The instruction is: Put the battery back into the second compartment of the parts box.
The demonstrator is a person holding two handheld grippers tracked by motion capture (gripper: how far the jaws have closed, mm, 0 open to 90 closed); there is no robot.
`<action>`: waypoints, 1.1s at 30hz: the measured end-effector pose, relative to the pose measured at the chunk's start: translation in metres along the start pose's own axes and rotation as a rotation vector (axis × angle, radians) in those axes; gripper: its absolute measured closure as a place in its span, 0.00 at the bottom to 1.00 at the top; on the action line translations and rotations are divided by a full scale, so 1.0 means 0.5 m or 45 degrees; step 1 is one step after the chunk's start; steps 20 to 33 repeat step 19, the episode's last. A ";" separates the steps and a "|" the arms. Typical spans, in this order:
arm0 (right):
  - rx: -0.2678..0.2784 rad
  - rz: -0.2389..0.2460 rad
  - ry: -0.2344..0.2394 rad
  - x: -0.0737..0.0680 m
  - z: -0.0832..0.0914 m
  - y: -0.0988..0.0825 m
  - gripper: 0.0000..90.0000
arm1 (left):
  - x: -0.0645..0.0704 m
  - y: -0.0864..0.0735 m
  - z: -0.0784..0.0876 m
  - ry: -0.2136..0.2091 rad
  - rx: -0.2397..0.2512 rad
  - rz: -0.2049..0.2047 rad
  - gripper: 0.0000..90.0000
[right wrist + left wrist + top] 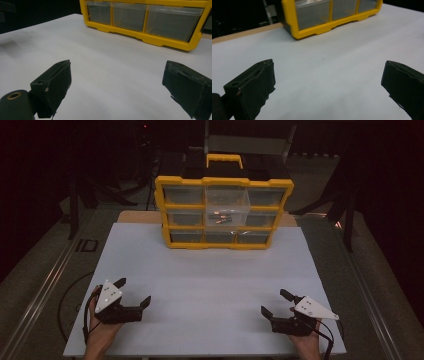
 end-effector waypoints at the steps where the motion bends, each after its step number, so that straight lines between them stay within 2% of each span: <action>1: -0.001 0.008 0.001 0.000 -0.002 0.000 0.09 | -0.002 -0.011 0.005 0.009 0.001 0.013 0.00; 4: -0.008 0.016 0.001 -0.001 -0.006 -0.001 0.09 | -0.002 -0.029 0.014 -0.015 0.002 0.055 0.00; 6: 0.003 0.018 0.004 0.000 -0.006 0.000 0.09 | -0.006 -0.036 0.019 0.008 0.006 0.065 0.00; 12: -0.005 0.022 0.002 0.004 -0.011 -0.001 0.09 | -0.028 -0.022 0.035 0.066 0.095 0.121 0.00; 13: -0.006 0.017 0.001 0.004 -0.011 -0.002 0.09 | -0.033 -0.021 0.038 0.085 0.104 0.118 0.00; 19: -0.030 0.027 -0.011 0.007 -0.015 -0.007 0.09 | -0.045 -0.025 0.039 0.100 0.103 0.137 0.00; 33: -0.030 0.027 -0.011 0.007 -0.015 -0.007 0.09 | -0.045 -0.025 0.039 0.100 0.103 0.137 0.00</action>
Point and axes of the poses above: each handheld gripper's, and its own axes: z roughly backward along the jaws, y roughly out of its top, x roughly to its right, the point moved 10 cm from there along -z, roughly forward along the jaws, and after that the axes turned 2 degrees about y, right-handed, at the moved point
